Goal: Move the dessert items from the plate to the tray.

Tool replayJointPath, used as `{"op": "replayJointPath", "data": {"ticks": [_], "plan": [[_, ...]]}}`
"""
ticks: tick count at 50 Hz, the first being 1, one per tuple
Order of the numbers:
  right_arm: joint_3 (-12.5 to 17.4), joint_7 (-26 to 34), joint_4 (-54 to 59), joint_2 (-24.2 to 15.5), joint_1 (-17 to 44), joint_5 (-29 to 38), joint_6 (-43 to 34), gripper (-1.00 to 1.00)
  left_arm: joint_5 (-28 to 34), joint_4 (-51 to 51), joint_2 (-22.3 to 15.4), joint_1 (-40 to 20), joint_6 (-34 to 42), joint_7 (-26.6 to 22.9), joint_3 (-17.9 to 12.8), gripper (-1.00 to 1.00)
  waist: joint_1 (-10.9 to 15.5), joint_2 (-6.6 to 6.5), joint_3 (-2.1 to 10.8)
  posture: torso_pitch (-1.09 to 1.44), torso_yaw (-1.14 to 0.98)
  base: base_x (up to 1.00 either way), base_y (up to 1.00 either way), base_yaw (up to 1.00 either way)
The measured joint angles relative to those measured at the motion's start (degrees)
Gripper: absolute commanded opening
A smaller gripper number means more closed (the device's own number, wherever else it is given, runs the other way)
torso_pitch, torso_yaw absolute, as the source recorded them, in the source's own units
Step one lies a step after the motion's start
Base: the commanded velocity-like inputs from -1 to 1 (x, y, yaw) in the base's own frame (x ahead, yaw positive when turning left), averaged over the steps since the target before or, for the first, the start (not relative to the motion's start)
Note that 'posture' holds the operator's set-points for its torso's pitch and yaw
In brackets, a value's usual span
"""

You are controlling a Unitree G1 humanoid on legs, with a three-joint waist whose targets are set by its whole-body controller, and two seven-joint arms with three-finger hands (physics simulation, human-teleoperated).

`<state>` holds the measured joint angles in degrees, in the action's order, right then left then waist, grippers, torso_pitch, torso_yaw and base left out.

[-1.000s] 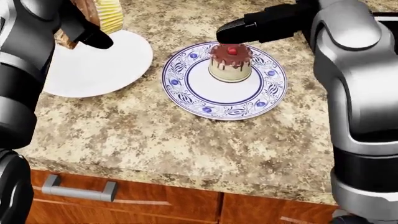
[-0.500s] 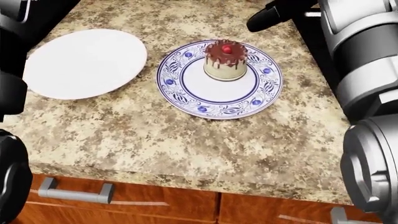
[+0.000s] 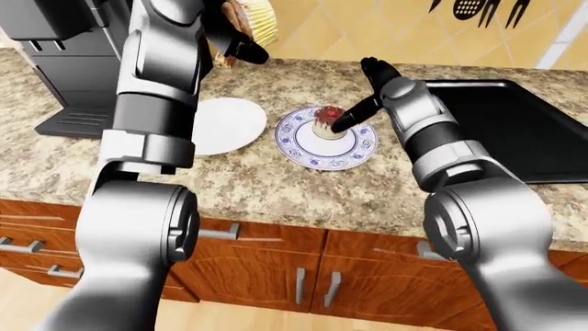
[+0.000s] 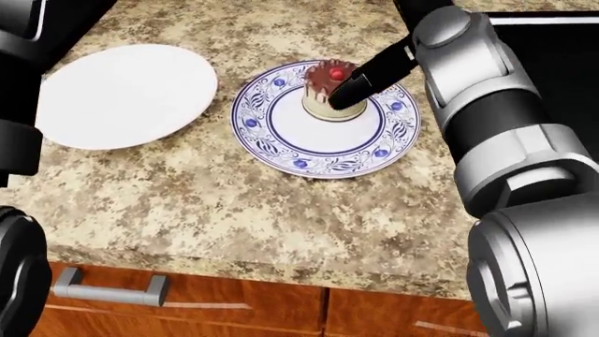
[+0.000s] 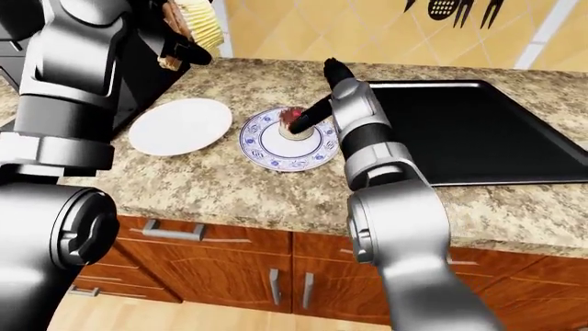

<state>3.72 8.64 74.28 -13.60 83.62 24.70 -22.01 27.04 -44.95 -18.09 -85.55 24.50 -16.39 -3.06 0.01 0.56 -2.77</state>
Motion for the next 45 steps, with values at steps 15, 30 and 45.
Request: {"op": "replayJointPath", "data": {"ticks": [15, 30, 45], "plan": [[2.3, -6.1, 2.1, 2.0, -0.8, -2.5, 1.3, 1.00, 0.3, -0.8, -0.1, 0.0, 0.1, 0.4, -0.1, -1.00, 0.2, 0.00, 0.19, 0.00, 0.00, 0.00, 0.00, 0.00], [4.2, -13.0, 3.7, 2.8, -2.3, -5.9, 2.8, 1.00, -0.6, 0.0, -0.1, -0.2, 1.6, -0.6, -0.3, -1.00, 0.2, 0.08, 0.30, 0.00, 0.00, 0.00, 0.00, 0.00], [4.4, -13.0, 4.5, 4.3, -3.3, -6.8, 3.7, 1.00, -0.2, 0.4, 0.0, 0.2, 1.6, -0.6, 0.1, -1.00, 0.2, 0.11, 0.32, 0.00, 0.00, 0.00, 0.00, 0.00]]}}
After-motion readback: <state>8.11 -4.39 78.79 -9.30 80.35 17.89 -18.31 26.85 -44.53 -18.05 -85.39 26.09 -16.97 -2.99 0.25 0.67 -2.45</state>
